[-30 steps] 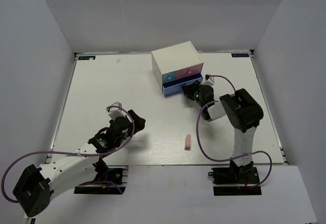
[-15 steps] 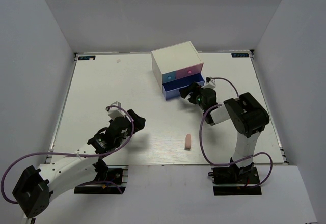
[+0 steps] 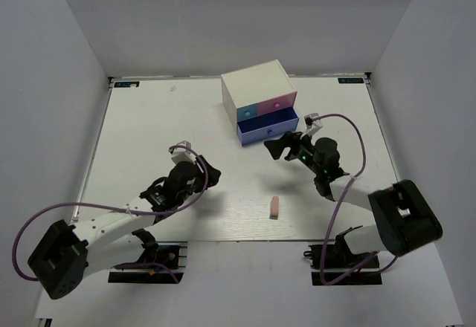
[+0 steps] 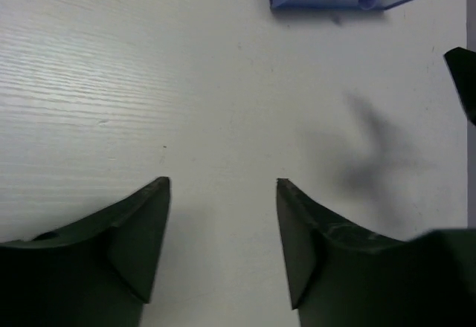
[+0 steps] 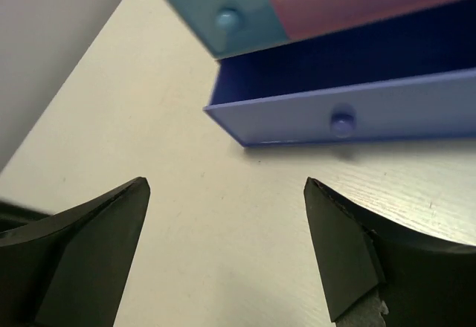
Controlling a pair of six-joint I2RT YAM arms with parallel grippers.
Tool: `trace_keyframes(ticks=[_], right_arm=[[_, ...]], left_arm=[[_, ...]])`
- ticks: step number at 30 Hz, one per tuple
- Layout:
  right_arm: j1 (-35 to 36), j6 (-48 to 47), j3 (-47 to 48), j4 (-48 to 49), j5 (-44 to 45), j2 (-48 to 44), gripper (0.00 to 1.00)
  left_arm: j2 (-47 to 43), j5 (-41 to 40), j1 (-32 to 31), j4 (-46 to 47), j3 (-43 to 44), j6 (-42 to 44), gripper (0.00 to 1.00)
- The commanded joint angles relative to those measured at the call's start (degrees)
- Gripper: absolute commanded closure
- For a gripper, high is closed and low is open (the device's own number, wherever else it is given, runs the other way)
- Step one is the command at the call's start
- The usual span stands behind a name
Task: Sort the stationery into containers
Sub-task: Open the drawer at the center of the board, then pick up the stationery from the center of the board.
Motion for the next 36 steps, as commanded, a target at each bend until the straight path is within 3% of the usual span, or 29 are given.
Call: trace_keyframes(ticks=[1, 5, 6, 7, 9, 12, 14, 15, 16, 17, 18, 22, 24, 27, 28, 32, 36], right_arm=[[-0.1, -15.0, -1.0, -4.9, -7.1, -6.4, 0.1], [-0.1, -33.4, 0.6, -16.9, -21.3, -17.4, 0.1], [-0.1, -37.1, 0.9, -19.4, -21.3, -18.6, 0.1], [-0.1, -38.8, 1.7, -21.5, -21.3, -19.5, 0.1], [-0.2, -42.5, 2.1, -27.9, -18.8, -22.3, 0.1], [-0.8, -43.6, 4.5, -34.9, -13.6, -24.3, 0.1], [-1.6, -40.8, 5.2, -36.2, -3.6, -24.9, 0.1], [-2.5, -39.8, 5.4, -36.9, -1.7, -24.7, 0.2], [-2.9, -39.2, 6.7, -37.6, 2.0, -24.6, 0.3], [-3.4, -34.8, 8.1, -38.5, 5.0, -24.2, 0.41], [-4.6, -33.6, 8.9, -40.9, 6.0, -23.2, 0.59], [-6.6, -28.1, 15.1, -48.5, 8.4, -19.6, 0.8], [-7.8, -25.3, 17.1, -52.7, 10.9, -18.1, 0.81], [-9.9, -22.7, 18.2, -54.7, 11.2, -17.1, 0.7], [-10.2, -21.7, 18.0, -54.7, 11.0, -17.0, 0.61], [-12.7, -20.3, 17.9, -55.2, 9.3, -16.5, 0.49], [-14.6, -19.4, 17.6, -55.7, 6.1, -15.0, 0.48]], left_arm=[[5.4, 7.4, -0.1, 4.9, 5.1, 3.0, 0.35], [17.3, 17.0, -0.1, 2.8, 14.2, 6.4, 0.5], [19.5, 18.7, -0.1, 2.1, 18.3, 7.3, 0.54], [23.4, 21.8, -0.6, 1.6, 20.2, 8.0, 0.65], [26.2, 22.9, -0.6, 0.0, 24.8, 8.0, 0.71], [27.9, 22.9, -1.9, -2.5, 28.1, 7.3, 0.73], [28.6, 21.4, -3.5, -4.2, 30.5, 5.6, 0.63], [29.3, 19.9, -4.0, -6.4, 31.5, 4.5, 0.59], [30.0, 18.9, -5.3, -8.0, 32.9, 3.9, 0.46], [31.1, 18.0, -5.9, -9.6, 35.9, 3.2, 0.41], [33.8, 17.4, -6.7, -12.7, 37.5, 2.0, 0.4], [41.6, 13.6, -10.9, -22.9, 49.3, -1.9, 0.31], [44.3, 10.5, -13.5, -28.0, 53.0, -3.2, 0.29], [46.4, 8.5, -16.0, -32.5, 54.6, -6.2, 0.3], [46.4, 7.7, -16.0, -33.0, 53.9, -6.8, 0.3], [49.6, 8.3, -18.1, -35.2, 55.2, -6.8, 0.3], [51.1, 8.3, -20.4, -36.7, 57.4, -6.2, 0.3]])
